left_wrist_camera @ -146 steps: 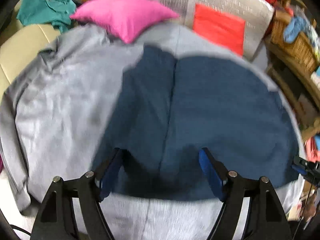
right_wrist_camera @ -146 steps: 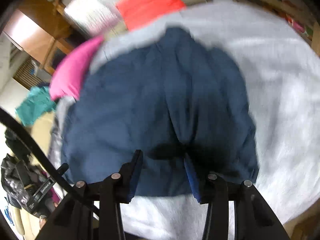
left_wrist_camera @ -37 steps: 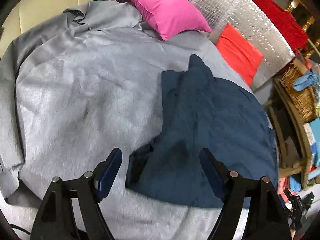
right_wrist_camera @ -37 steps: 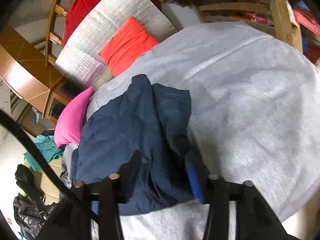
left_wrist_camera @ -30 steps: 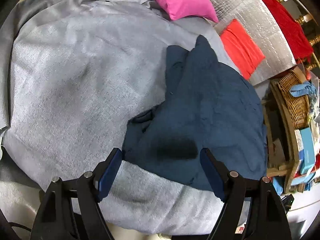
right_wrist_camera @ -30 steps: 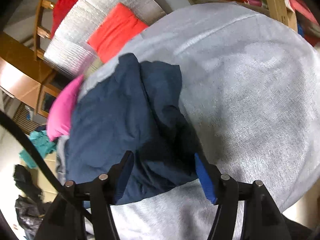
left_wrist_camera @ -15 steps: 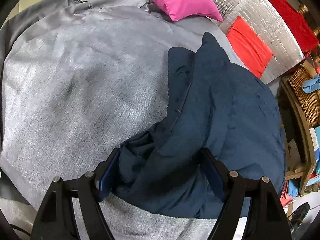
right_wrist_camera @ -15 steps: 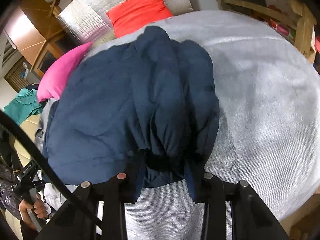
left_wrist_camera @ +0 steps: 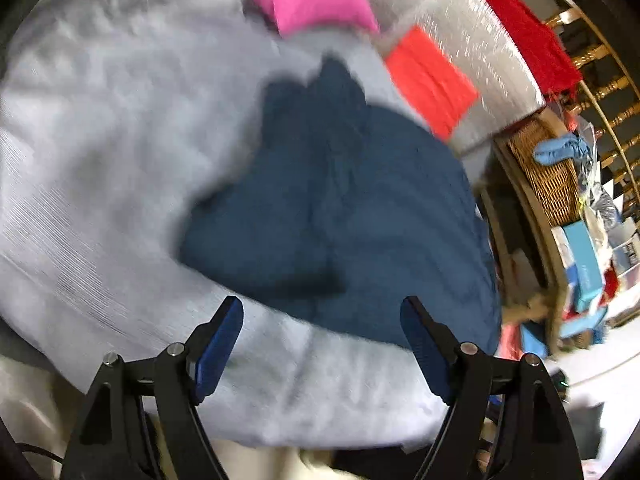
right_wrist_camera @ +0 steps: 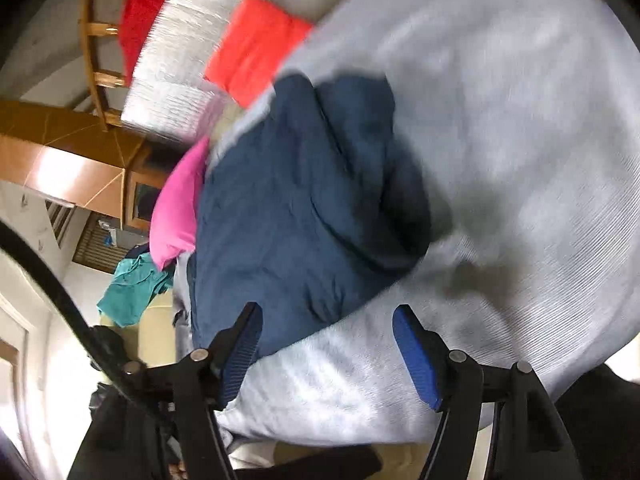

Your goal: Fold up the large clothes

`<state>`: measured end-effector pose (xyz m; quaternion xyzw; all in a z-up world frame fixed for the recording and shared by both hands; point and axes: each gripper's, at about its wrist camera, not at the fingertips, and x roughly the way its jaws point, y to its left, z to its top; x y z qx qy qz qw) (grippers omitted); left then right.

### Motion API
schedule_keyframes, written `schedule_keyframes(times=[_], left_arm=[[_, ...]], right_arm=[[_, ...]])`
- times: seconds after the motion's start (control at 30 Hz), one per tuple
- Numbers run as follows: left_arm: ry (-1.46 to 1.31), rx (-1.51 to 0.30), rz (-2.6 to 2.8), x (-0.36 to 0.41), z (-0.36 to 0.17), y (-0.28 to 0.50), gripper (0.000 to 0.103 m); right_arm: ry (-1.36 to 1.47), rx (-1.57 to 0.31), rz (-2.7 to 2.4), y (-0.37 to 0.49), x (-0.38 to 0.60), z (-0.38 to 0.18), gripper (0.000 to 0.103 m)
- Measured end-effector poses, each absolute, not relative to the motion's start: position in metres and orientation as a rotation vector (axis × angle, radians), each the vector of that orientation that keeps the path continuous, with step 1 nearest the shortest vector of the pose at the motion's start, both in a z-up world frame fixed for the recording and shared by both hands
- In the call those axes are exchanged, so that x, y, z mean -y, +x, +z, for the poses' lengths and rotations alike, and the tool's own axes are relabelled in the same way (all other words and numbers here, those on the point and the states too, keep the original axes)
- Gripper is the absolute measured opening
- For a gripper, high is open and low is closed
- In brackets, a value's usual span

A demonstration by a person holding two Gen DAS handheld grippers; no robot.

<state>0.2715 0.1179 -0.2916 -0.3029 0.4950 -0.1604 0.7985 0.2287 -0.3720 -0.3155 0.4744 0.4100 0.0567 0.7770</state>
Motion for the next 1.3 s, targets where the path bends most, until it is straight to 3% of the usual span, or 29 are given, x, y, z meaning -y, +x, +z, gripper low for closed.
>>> schedule_keyframes(times=[0.23,0.3,0.37,0.47,0.53,0.63,0.77,0.83,0.9,1.07,1.13,1.17,1.23,1.3], left_arm=[[-0.853,-1.086,-0.229,-0.132,-0.321,0.294,0.08],[-0.858,-1.061,-0.219,-0.134,-0.319,0.297,0.079],[-0.808,-1.035,-0.209,-0.131,-0.313,0.3,0.061],[-0.77,-0.98,-0.209,-0.128,-0.297,0.298,0.052],[-0.754,-0.934,-0.221,-0.124,-0.29,0.296,0.051],[-0.71,-0.983,-0.189,-0.116,-0.3,0.306,0.052],[-0.782,-1.042,-0.173,-0.126,-0.311,0.304,0.064],[-0.786,-1.045,-0.176,-0.128,-0.308,0.298,0.067],[-0.793,-1.046,-0.2,-0.127,-0.304,0.291,0.073],[-0.832,-1.034,-0.207,-0.141,-0.307,0.282,0.074],[-0.83,-1.032,-0.201,-0.146,-0.309,0.28,0.072],[-0.821,-1.024,-0.197,-0.143,-0.31,0.284,0.064],[-0.777,-1.002,-0.218,-0.134,-0.306,0.289,0.053],[-0.716,-0.967,-0.219,-0.129,-0.296,0.287,0.052]], right_arm=[[1.247,-0.836,0.042,0.257,0.384,-0.351,0.072],[1.24,-0.817,0.03,0.253,0.382,-0.353,0.053],[1.207,-0.785,0.03,0.255,0.378,-0.347,0.045],[1.096,-0.717,0.039,0.25,0.374,-0.322,0.037],[0.98,-0.689,0.037,0.247,0.363,-0.305,0.036],[0.927,-0.799,0.003,0.249,0.355,-0.315,0.036],[0.953,-0.845,0.012,0.252,0.352,-0.319,0.039],[0.946,-0.836,0.025,0.247,0.356,-0.313,0.046],[0.959,-0.83,0.034,0.242,0.357,-0.31,0.068],[1.049,-0.851,0.051,0.245,0.365,-0.326,0.069],[1.085,-0.876,0.08,0.252,0.361,-0.34,0.052],[1.077,-0.88,0.094,0.254,0.359,-0.341,0.044],[1.01,-0.842,0.089,0.252,0.352,-0.331,0.039],[0.903,-0.781,0.088,0.248,0.344,-0.311,0.037]])
